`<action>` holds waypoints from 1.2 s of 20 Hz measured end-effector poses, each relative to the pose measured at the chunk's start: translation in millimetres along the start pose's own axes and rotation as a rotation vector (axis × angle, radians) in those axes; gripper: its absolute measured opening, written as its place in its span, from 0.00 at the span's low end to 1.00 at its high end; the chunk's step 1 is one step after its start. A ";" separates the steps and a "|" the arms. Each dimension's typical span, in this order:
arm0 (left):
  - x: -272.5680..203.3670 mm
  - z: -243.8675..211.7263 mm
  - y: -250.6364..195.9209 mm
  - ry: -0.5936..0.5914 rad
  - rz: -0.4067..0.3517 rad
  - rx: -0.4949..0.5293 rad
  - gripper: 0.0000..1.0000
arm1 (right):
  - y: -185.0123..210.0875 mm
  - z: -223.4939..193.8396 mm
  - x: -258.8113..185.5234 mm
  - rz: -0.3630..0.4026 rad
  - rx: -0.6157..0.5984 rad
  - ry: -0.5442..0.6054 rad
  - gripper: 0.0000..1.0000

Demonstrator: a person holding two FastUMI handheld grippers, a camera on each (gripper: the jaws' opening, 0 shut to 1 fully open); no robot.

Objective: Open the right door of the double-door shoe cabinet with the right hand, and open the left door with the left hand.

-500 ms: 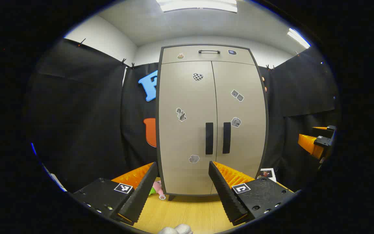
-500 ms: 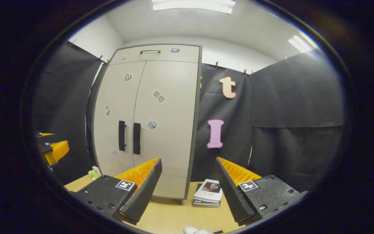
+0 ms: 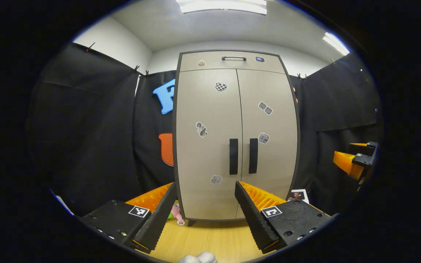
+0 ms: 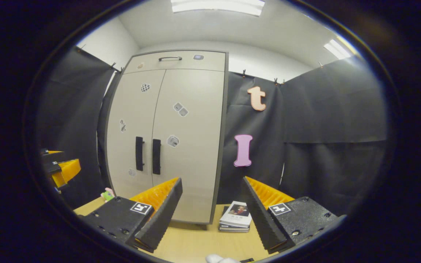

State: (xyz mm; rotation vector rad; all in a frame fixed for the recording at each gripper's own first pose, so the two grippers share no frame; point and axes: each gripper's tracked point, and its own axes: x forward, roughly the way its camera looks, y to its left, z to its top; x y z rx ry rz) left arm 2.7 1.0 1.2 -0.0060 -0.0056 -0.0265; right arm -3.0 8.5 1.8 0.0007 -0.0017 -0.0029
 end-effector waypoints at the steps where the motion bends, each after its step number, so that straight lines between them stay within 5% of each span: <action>1: -1.2 -0.2 -0.5 0.002 -0.004 0.000 0.95 | 1.1 -0.2 -0.2 -0.001 0.001 0.002 1.00; 13: -18.2 -11.0 18.9 0.032 -0.019 0.010 0.95 | 35.5 -2.1 1.6 0.004 0.009 0.018 1.00; 24: -44.5 -23.0 48.0 0.054 0.030 0.041 0.95 | 128.0 1.6 102.3 0.066 0.059 0.035 1.00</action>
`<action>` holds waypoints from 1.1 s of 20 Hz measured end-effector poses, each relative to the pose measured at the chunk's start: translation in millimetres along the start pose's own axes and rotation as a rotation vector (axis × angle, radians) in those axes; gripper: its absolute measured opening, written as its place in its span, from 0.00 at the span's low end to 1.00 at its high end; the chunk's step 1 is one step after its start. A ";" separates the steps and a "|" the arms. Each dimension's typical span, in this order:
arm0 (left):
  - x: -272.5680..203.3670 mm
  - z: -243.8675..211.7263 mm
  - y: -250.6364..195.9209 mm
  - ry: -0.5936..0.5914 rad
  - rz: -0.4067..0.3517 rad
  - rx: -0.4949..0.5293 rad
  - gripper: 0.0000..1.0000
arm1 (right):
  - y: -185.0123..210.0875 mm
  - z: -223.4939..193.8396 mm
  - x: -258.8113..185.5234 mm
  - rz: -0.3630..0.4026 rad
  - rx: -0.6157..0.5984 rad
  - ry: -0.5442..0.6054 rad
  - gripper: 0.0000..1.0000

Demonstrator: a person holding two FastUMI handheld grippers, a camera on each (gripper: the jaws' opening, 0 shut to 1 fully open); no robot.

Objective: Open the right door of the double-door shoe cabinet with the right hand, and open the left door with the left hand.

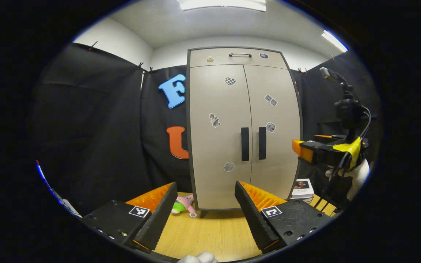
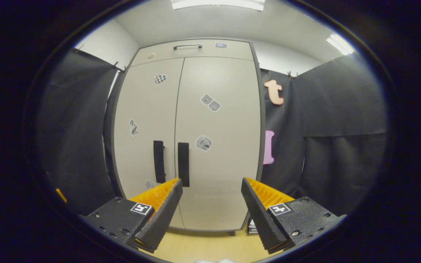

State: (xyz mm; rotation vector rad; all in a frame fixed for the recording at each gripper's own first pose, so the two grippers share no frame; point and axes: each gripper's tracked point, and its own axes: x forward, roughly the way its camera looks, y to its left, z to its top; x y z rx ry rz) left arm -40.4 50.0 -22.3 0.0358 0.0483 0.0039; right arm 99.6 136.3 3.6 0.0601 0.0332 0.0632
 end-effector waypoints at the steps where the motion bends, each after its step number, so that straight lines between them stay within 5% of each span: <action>1: -1.4 -0.1 1.3 0.001 0.005 0.001 0.95 | 5.3 -2.1 13.8 0.002 0.003 0.008 1.00; 12: 5.9 0.2 15.2 0.027 0.113 -0.001 0.96 | 62.4 -18.6 131.3 0.055 0.003 0.079 0.94; 22: 10.3 -3.3 24.7 0.034 0.190 -0.013 0.96 | 65.9 -24.6 165.4 0.042 0.035 0.113 0.56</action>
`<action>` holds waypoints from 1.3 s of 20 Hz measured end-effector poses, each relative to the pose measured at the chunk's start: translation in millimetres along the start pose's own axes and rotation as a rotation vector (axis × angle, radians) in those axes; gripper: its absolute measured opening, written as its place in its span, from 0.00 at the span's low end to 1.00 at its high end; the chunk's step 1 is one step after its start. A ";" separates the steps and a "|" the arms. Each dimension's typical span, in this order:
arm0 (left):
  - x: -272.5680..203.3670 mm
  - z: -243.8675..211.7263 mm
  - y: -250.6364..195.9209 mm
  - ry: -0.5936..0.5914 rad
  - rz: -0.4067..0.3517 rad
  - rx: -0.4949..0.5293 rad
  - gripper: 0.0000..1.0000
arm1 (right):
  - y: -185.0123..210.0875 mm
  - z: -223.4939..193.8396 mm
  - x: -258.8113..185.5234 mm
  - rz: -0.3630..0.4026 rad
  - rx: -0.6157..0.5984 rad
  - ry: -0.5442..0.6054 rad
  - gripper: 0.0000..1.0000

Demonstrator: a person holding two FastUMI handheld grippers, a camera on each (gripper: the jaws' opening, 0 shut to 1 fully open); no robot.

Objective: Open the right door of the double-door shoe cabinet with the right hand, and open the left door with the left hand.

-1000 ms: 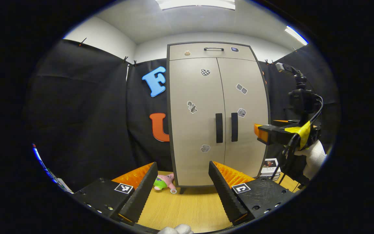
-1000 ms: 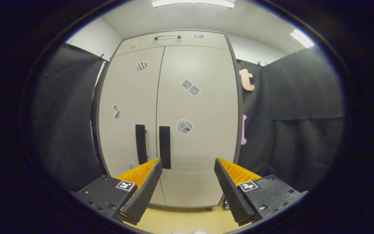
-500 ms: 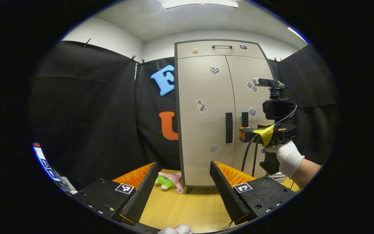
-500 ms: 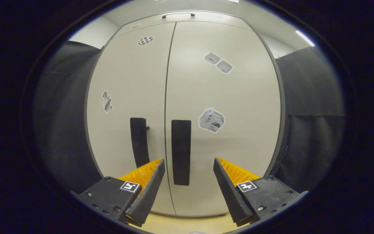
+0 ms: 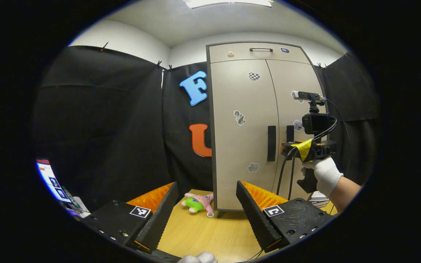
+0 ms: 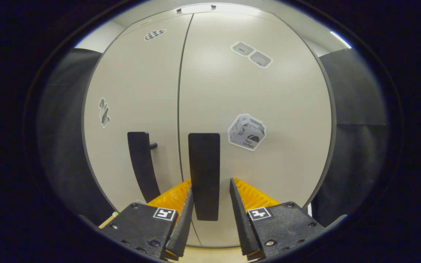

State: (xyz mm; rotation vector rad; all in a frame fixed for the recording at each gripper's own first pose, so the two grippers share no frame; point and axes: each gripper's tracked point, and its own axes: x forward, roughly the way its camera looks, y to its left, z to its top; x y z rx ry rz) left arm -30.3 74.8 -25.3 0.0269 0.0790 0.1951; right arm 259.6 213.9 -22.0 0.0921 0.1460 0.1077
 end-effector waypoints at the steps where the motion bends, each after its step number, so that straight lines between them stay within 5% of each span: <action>1: 0.7 -0.3 0.2 0.000 0.003 -0.001 0.96 | 1.0 1.4 0.4 -0.003 -0.002 -0.007 0.55; 4: 0.7 -0.1 0.4 -0.004 0.010 -0.007 0.95 | 5.0 -1.2 1.3 -0.001 -0.009 0.004 0.39; 8: 1.6 -1.6 0.1 -0.004 0.007 -0.012 0.95 | 3.6 -2.7 -2.2 0.011 -0.012 0.025 0.31; 26: -8.0 0.3 -11.1 -0.040 -0.071 -0.003 0.96 | -37.0 -16.9 -108.3 0.047 -0.030 0.035 0.24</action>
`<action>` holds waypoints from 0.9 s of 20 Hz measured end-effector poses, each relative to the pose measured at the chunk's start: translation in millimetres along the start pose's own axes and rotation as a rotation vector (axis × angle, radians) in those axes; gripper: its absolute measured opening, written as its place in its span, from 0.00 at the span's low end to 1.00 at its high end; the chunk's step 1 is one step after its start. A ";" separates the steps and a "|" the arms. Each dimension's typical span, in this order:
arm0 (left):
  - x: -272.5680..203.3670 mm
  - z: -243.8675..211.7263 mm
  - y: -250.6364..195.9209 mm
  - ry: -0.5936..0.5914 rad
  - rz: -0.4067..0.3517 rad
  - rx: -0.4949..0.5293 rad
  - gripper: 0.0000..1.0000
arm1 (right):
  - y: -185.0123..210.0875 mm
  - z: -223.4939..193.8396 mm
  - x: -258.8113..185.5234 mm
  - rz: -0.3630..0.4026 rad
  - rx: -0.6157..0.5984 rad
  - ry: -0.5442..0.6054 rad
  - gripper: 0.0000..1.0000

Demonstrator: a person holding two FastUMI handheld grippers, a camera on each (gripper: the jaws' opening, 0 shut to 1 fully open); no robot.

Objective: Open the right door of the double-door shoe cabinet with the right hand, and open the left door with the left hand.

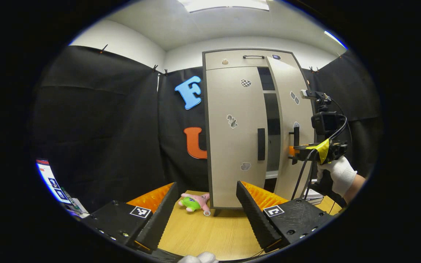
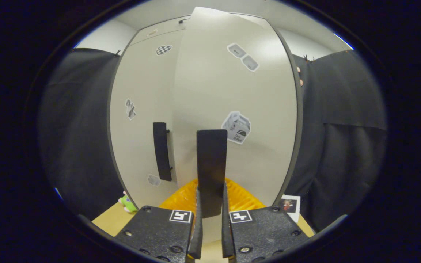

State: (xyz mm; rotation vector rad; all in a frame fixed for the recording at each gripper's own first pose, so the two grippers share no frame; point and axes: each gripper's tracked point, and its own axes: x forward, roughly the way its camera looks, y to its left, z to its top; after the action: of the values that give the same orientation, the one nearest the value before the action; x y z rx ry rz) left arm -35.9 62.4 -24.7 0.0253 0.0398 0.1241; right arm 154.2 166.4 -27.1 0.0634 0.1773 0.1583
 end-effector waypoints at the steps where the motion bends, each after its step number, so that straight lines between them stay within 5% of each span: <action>1: -0.8 -0.3 -1.3 0.000 -0.007 -0.002 0.96 | -4.3 -1.1 -6.8 -0.002 0.007 -0.001 0.24; 18: 3.4 6.7 -61.1 -0.019 -0.172 -0.002 0.96 | -109.4 -13.1 -87.2 -0.036 0.032 -0.020 0.11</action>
State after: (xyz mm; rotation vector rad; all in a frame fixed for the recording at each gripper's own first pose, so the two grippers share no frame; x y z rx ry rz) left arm -24.8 2.0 -19.9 0.0209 0.0231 -0.0480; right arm 83.6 45.1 -33.6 0.0938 0.1609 0.1189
